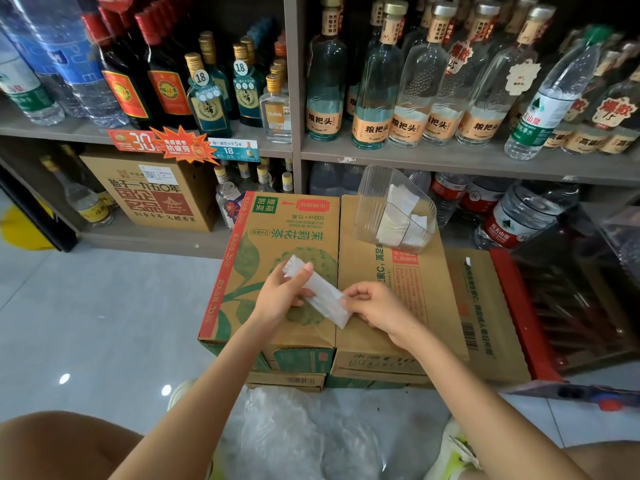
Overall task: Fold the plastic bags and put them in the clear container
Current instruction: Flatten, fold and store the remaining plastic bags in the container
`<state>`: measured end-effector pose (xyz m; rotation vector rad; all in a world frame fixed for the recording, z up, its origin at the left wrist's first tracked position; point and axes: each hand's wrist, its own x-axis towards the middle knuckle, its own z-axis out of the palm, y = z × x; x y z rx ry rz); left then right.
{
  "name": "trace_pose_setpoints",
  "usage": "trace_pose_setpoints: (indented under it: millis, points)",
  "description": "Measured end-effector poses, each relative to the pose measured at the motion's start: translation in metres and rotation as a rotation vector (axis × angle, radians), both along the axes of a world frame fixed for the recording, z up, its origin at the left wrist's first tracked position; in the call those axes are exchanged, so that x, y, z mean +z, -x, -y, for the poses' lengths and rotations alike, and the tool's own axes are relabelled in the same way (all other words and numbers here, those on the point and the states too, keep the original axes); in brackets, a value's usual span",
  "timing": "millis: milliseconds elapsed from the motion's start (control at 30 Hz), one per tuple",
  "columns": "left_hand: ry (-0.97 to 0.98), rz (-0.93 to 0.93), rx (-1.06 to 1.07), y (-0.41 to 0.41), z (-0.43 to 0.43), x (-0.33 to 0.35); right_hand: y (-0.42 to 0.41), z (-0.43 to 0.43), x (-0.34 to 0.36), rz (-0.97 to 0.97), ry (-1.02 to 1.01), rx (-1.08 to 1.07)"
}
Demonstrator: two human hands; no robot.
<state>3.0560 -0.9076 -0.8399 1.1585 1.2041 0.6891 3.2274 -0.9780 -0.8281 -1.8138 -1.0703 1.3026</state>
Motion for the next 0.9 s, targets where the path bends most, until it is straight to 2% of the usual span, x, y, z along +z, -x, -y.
trace_pose_setpoints:
  millis: [133,300,400,600,667,733,767,833,900]
  points:
    - [-0.124,-0.188,-0.041,-0.002,-0.011,0.001,0.000,-0.001,0.000,0.075,-0.007,0.027]
    - [-0.419,-0.499,-0.096,-0.011,-0.024,0.003,0.001,-0.002,-0.007,0.267,-0.049,0.047]
    - [-0.454,-0.533,-0.079,-0.017,-0.029,-0.001,0.004,-0.003,-0.009,0.381,-0.061,0.089]
    - [-0.501,-0.598,-0.049,-0.021,-0.034,-0.007,0.002,-0.006,-0.009,0.426,-0.069,0.070]
    - [-0.612,-0.646,0.007,-0.015,-0.033,-0.010,0.000,-0.007,-0.009,0.435,-0.066,0.090]
    - [-0.844,-0.713,0.010,-0.009,-0.028,-0.012,-0.001,-0.009,-0.009,0.449,-0.056,0.121]
    - [-0.973,-0.715,-0.061,-0.006,-0.023,-0.013,-0.003,-0.010,-0.009,0.455,-0.051,0.137]
    - [-1.165,-0.669,-0.337,-0.004,-0.011,-0.017,-0.006,-0.012,-0.007,0.463,-0.047,0.171]
    - [-1.206,-0.687,-0.592,-0.002,0.003,-0.025,-0.008,-0.013,-0.007,0.475,-0.054,0.207]
